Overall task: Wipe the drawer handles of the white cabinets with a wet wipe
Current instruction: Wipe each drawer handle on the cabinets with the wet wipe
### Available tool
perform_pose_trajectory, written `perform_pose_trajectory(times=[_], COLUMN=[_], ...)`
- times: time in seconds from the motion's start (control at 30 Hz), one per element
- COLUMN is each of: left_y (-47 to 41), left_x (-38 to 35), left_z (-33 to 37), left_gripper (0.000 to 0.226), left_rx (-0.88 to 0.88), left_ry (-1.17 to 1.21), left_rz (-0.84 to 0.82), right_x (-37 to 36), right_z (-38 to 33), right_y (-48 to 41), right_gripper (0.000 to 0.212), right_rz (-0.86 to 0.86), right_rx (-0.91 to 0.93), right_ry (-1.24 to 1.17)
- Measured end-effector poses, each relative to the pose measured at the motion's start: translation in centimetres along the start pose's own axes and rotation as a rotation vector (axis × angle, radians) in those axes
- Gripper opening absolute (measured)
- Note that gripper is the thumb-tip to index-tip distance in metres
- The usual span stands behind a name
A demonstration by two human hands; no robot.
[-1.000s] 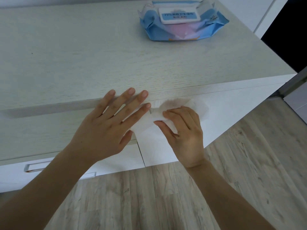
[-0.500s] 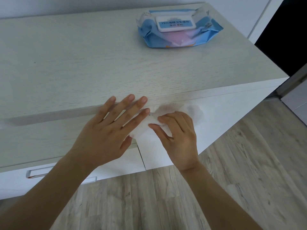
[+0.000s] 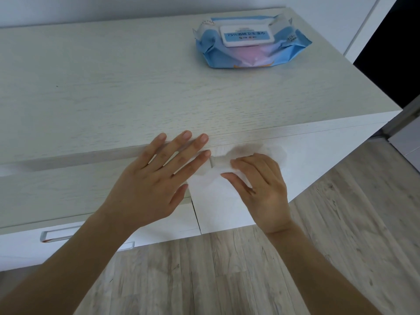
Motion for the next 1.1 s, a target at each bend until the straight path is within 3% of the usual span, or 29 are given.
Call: perform_pose_trajectory(times=[0.23,0.67,1.1], left_y=[0.0,0.1,5.1], left_x=[-0.2,0.2,3.7], left_z=[0.1,0.1,-2.8], left_gripper=[0.066,0.064,0.065], left_rx=[-0.004,0.0,0.106], left_ry=[-0.01,-0.016,0.013], left_rz=[0.01,-0.009,-0.196], right_x=[-1.4,1.6,5.2], right_z=[-2.3,1.6,-1.8], right_y=[-0.3,0.2,1.3], right_gripper=[0.016,0.017,0.021], right_rz=[-0.018,-0.105,-0.087], right_rx=[0.007,0.121,-0.098], right_ry=[-0.049,-0.039,-0.182])
Point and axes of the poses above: each hand's wrist, its own y-axis away from the middle knuckle, its own x-axis out of the back of the hand, z = x × y, the point moved 7 cm from there along -y, towards the middle knuckle, and after that the axes turned 2 degrees about y, right-handed, at the moved point
